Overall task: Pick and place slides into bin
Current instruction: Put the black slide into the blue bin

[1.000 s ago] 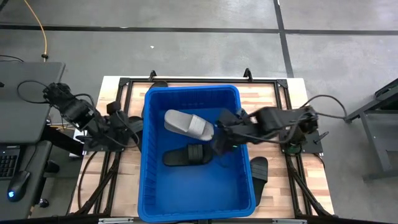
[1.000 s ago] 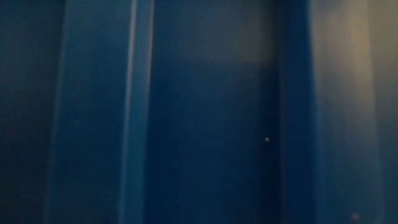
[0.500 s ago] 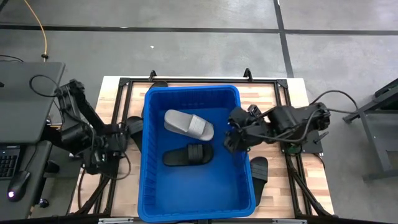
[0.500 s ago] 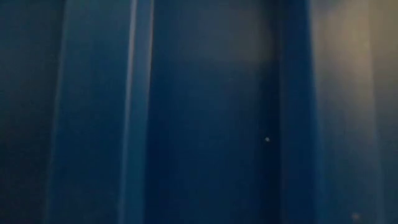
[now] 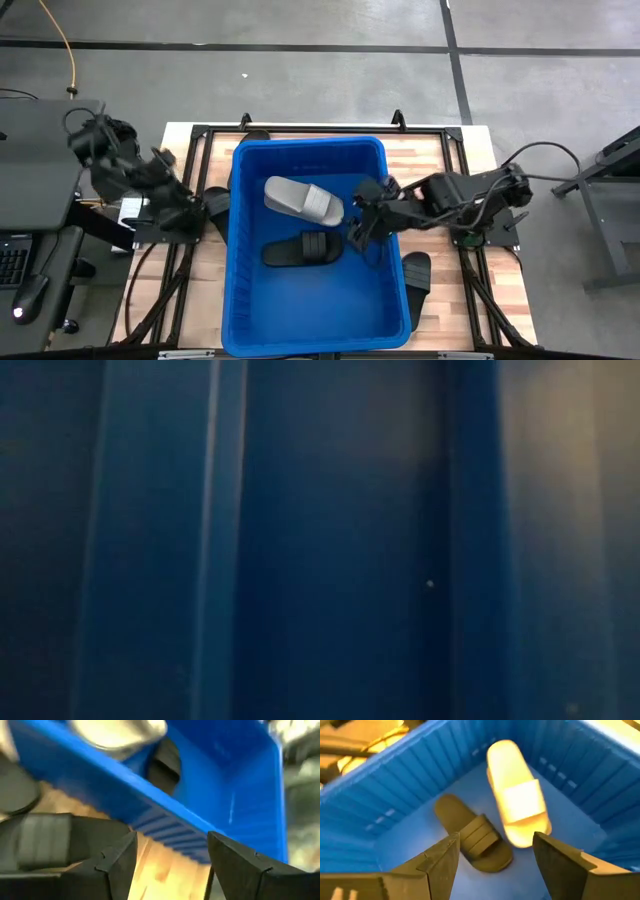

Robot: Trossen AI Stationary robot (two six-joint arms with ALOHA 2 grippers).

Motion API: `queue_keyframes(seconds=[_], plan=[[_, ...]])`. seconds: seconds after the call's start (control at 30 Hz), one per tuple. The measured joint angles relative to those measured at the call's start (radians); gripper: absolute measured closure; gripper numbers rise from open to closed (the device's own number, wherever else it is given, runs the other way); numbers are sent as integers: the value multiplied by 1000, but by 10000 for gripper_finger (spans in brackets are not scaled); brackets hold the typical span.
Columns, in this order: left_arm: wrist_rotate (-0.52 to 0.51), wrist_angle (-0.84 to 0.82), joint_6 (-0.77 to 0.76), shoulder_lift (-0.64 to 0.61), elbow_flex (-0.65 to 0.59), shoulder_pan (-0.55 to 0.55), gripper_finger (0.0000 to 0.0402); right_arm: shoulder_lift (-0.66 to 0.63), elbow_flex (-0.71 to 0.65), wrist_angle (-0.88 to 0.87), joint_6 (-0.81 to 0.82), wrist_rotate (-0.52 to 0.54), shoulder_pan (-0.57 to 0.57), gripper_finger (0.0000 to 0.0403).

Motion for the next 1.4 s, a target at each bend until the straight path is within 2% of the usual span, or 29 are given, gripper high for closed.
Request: queue_keyframes(seconds=[0.07,0.33,0.5,0.6,0.7,0.77,0.8,0.97,1.07,1.17,1.3,1.4], plan=[[-24,-33,-58,-84,0,21,172,-23,0,-9,12,18,-2,164],[-276,-25,-119,-327,8,-4,172,-107,1,-61,86,88,14,162],[-409,-24,-119,-384,-3,-105,172,-125,2,-114,120,153,14,162],[-441,-21,-120,-432,-28,-196,172,-125,2,-116,119,162,14,162],[-454,-25,-160,-536,-81,-247,172,-124,2,-116,116,166,10,163],[-484,-20,-217,-531,-91,-272,172,-124,0,-117,113,167,10,164],[-496,-10,-153,-530,-95,-273,172,-123,-2,-122,113,166,9,165],[-483,-25,-105,-531,-99,-276,172,-123,-2,-136,116,169,11,162],[-456,68,-51,-503,-130,-283,172,-122,-2,-144,119,168,4,164],[-425,260,107,-454,-187,-275,172,-122,-2,-149,121,164,-3,164],[-326,440,303,-391,-251,-280,172,-123,-2,-160,101,52,-8,162],[-306,454,264,-357,-271,-276,172,-130,-3,-107,63,-33,0,164]])
